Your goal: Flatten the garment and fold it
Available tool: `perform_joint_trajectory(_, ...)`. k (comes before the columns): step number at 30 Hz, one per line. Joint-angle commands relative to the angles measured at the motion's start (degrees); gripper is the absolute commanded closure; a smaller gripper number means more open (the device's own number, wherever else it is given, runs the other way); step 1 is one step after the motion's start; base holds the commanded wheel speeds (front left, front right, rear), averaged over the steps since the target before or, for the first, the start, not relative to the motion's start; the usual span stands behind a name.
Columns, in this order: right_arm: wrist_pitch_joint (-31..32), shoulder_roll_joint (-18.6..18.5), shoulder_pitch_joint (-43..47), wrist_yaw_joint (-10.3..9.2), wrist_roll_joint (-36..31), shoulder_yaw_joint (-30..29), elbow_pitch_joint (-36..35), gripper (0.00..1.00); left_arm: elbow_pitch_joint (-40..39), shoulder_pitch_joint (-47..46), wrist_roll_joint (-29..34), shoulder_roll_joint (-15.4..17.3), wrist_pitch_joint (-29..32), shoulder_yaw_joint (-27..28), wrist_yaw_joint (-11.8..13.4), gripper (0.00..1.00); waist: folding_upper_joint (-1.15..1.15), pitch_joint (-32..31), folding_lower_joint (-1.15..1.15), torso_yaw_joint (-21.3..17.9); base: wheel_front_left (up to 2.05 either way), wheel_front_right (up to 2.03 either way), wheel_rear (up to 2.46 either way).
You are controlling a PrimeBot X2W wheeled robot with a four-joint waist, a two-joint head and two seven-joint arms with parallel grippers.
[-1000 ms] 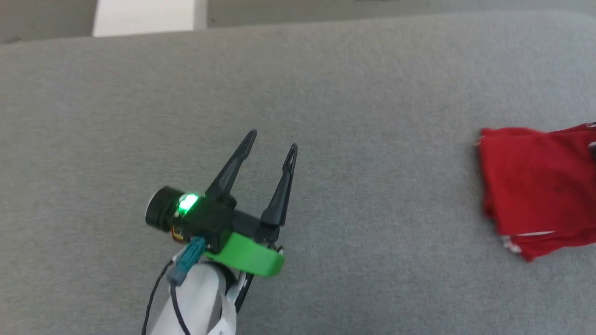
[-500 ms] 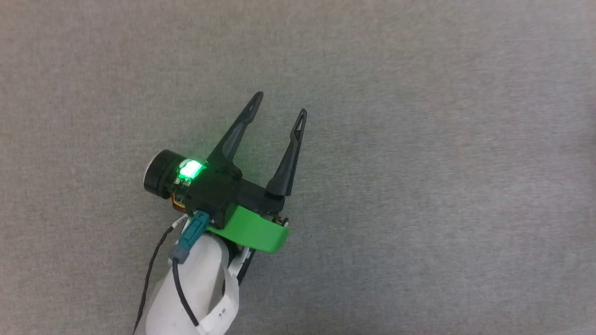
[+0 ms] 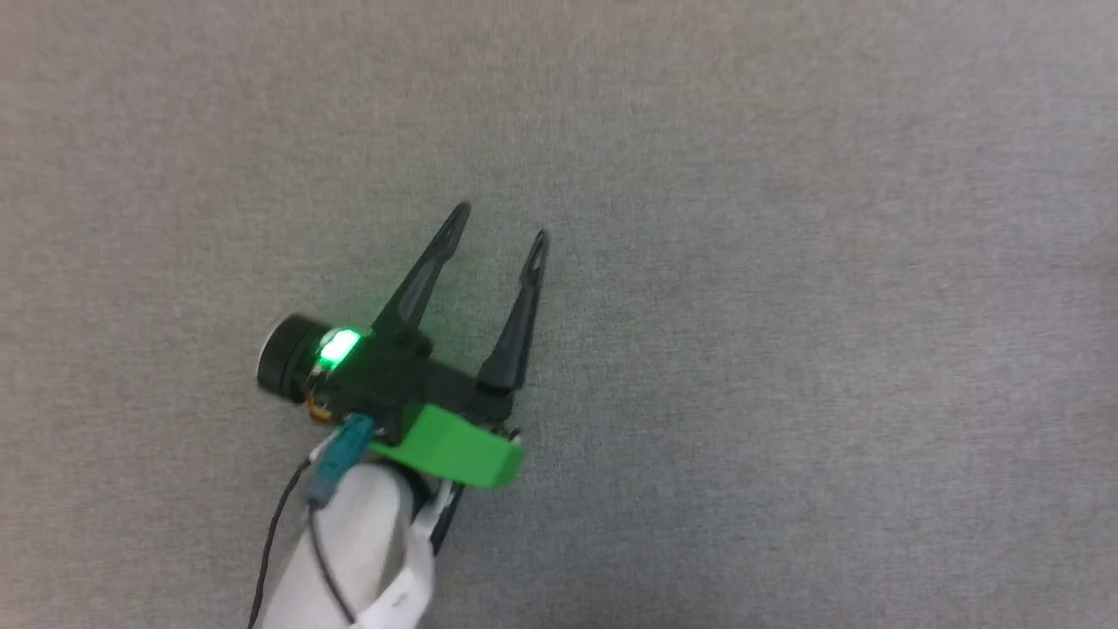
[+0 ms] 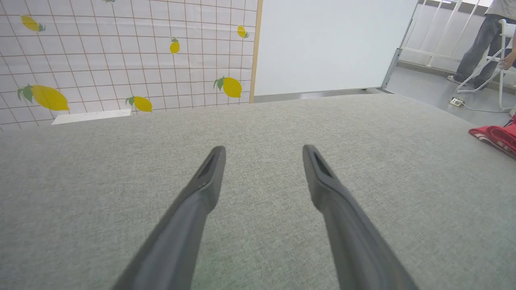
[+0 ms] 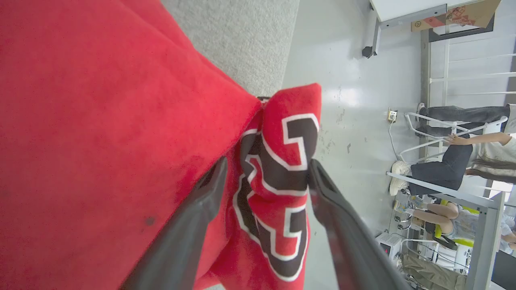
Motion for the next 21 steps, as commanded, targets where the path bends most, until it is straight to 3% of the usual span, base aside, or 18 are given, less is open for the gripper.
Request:
perform_joint_trajectory(1, -0.56, 0.75, -1.81, -0.12, -0.43, -0.65, -0.79, 0.00, 0.05, 1.50, -1.53, -0.01, -0.22, 1.07, 0.30, 0.00, 0.00, -6.57, -0.01, -2.38, 0.00, 0.00, 0.00)
perform_joint_trajectory(11, -6.29, 12.75, -1.75, -0.12, -2.37, -6.39, -11.87, 0.00, -0.61, 10.76, -3.04, -0.08, -0.22, 8.06, 0.99, 0.00, 0.00, -19.93, -0.01, -3.46, 0.00, 0.00, 0.00)
perform_joint_trajectory(21, -12.92, 27.79, 10.34, -0.12, -3.46, -13.74, -31.45, 0.00, -3.01, 17.76, -5.38, -0.10, -0.22, 13.16, 3.06, 0.00, 0.00, -27.16, -0.01, -1.44, 0.00, 0.00, 0.00)
